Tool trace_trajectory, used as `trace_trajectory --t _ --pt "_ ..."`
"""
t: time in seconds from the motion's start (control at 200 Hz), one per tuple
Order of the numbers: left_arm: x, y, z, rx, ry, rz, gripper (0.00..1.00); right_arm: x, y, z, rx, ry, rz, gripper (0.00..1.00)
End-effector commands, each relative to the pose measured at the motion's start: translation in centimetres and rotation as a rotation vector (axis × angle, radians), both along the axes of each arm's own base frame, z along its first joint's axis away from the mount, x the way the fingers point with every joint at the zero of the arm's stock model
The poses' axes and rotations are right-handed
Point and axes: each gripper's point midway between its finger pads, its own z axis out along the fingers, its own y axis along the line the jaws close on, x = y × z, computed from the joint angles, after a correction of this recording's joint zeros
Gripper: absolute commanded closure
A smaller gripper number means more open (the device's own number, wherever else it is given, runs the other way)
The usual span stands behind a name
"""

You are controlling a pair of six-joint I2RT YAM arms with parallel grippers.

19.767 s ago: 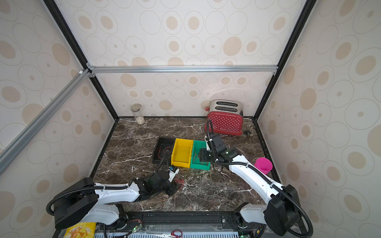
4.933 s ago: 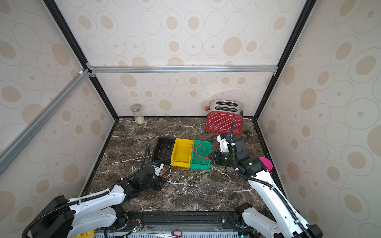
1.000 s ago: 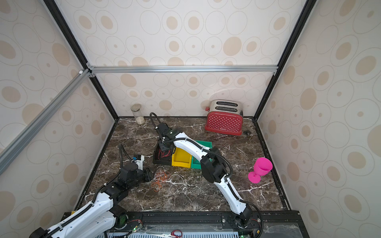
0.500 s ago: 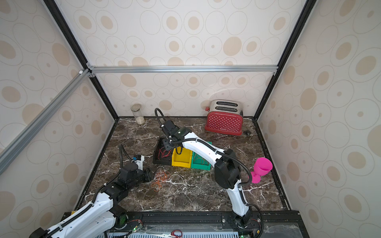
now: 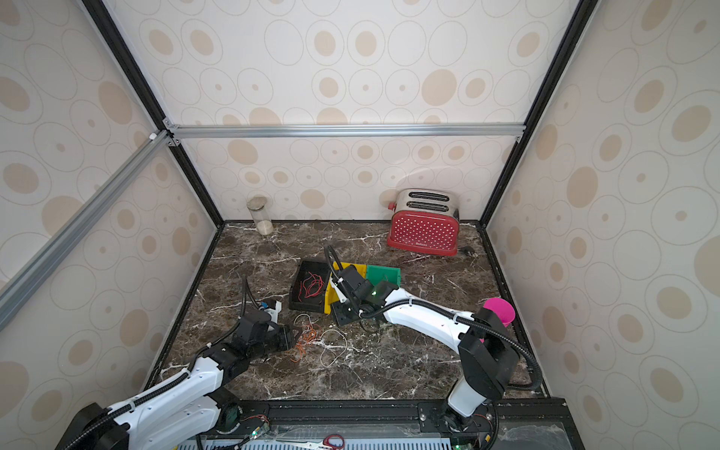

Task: Untangle and sort cables by color
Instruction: Untie the cable.

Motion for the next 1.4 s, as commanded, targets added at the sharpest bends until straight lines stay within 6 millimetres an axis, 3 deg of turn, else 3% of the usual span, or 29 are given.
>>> trace_trajectory --t 0.0,0.195,0.31,0.475,0.575,0.795,1.08,1.231,1.396 --pt "0.2 -1.6 0.7 -0.047 -0.022 -0.031 0.55 -1.5 1.4 -0.1 0.090 0.025 0.018 0.55" --pt "-0.7 -4.7 1.2 -0.090 -0.019 -0.138 0.69 -4.8 1.4 -4.2 0.028 0.115 0.061 0.52" --pt "-0.7 -5.1 1.1 -0.083 -0.019 -0.135 0.80 -6.6 0.6 -5.5 -0.022 0.125 0.068 0.48" --pt "-0.5 -5.0 0.8 -0.068 -0.020 -0.122 0.85 -7.5 -1.4 -7.5 -0.157 0.127 0.038 0.46" --pt "-0.5 -5.1 0.9 -0.074 -0.021 -0.121 0.87 -7.4 -2.9 -7.7 -0.218 0.101 -0.024 0.46" --pt "-0.8 -5.0 0.4 -0.078 -0.014 -0.120 0.90 -6.8 -3.5 -6.6 -0.193 0.088 -0.133 0.49" --pt "-0.9 -4.7 0.2 -0.065 -0.022 -0.120 0.92 -4.8 -3.0 -7.7 -0.165 0.086 -0.245 0.59" --pt "-0.8 -4.6 0.4 -0.064 -0.032 -0.113 0.94 -3.4 -3.5 -8.4 -0.174 0.086 -0.288 0.74" --pt "-0.5 -3.9 1.0 -0.057 -0.061 -0.079 0.98 -3.2 -5.7 -7.8 -0.248 0.044 -0.328 0.96"
